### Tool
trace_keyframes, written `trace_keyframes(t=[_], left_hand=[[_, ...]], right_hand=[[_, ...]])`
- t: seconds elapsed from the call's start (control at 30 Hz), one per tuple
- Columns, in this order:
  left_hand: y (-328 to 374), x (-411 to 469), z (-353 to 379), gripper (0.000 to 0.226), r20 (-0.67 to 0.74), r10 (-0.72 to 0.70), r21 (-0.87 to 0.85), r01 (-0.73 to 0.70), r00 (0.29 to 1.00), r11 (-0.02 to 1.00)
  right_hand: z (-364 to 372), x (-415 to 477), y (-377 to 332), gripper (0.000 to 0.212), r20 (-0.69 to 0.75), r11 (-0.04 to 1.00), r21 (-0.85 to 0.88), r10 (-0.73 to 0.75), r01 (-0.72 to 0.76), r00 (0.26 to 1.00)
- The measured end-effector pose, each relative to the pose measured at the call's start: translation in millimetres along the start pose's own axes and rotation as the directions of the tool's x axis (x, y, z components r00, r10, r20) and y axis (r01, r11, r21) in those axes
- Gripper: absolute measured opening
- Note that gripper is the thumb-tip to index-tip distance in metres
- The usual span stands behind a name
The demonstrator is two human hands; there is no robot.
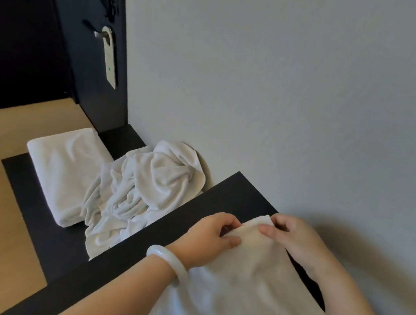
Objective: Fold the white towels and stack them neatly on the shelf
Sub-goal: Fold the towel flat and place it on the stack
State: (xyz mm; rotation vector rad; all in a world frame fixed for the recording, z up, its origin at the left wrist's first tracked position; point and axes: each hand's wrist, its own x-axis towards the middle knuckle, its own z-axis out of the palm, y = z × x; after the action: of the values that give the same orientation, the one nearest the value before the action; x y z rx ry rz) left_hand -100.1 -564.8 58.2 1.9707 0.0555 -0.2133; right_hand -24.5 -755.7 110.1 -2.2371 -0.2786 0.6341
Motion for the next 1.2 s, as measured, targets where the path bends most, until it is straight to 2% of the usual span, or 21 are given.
trace_keyframes(t=[0.13,0.3,0.37,0.5,0.63,0.7,0.8,0.83,0.9,0.97,1.0,1.07,1.13,1.2], left_hand=[[-16,-25,-31,0.028,0.144,-0.162,0.229,0.127,0.976,0.965],[-44,-97,-62,0.037,0.117,-0.308,0.265,0.269,0.944,0.926],[-50,-122,-68,0.039,0.091,-0.357,0.286,0.319,0.930,0.904],[-57,-151,-74,0.045,-0.001,-0.412,0.274,0.397,0.911,0.876],[-54,-166,-75,0.035,-0.152,-0.423,0.251,0.449,0.893,0.858],[-55,-168,-70,0.033,-0.196,-0.394,0.278,0.436,0.898,0.856],[-51,-169,-61,0.023,-0.264,-0.371,0.336,0.445,0.891,0.830],[-51,-168,-57,0.022,-0.326,-0.287,0.445,0.414,0.901,0.794],[-51,-158,-40,0.031,-0.415,0.004,0.638,0.288,0.910,0.714],[-45,-138,-16,0.032,-0.358,0.218,0.705,0.110,0.908,0.701],[-44,-124,-4,0.036,-0.292,0.263,0.730,0.036,0.919,0.683],[-42,-99,15,0.052,-0.131,0.239,0.752,-0.060,0.962,0.656],[-50,-83,21,0.057,-0.043,0.217,0.800,-0.096,0.975,0.592],[-59,-81,22,0.059,-0.021,0.196,0.812,-0.097,0.980,0.576]], right_hand=[[7,24,2,0.030,-0.079,0.999,-0.038,0.033,-0.036,0.996],[26,39,14,0.015,-0.224,0.997,-0.011,0.067,-0.071,0.972],[31,43,15,0.016,-0.272,0.998,0.021,0.068,-0.065,0.960],[33,50,19,0.035,-0.343,0.997,0.054,0.066,-0.051,0.937],[40,58,33,0.019,-0.416,0.997,0.056,0.077,-0.059,0.906],[48,60,34,0.022,-0.458,0.999,0.024,0.050,-0.044,0.888],[52,58,29,0.043,-0.493,0.995,-0.101,-0.049,-0.002,0.869],[54,54,26,0.048,-0.515,0.977,-0.212,-0.109,-0.003,0.850],[68,37,18,0.045,-0.567,0.901,-0.433,-0.286,0.015,0.772],[101,11,8,0.042,-0.524,0.840,-0.524,-0.448,0.141,0.725],[119,-2,3,0.043,-0.449,0.826,-0.520,-0.483,0.220,0.751],[147,-18,9,0.047,-0.271,0.833,-0.479,-0.441,0.278,0.855],[145,-23,33,0.060,-0.182,0.776,-0.593,-0.386,0.212,0.904],[117,-22,61,0.069,-0.227,0.731,-0.676,-0.327,0.094,0.917]])
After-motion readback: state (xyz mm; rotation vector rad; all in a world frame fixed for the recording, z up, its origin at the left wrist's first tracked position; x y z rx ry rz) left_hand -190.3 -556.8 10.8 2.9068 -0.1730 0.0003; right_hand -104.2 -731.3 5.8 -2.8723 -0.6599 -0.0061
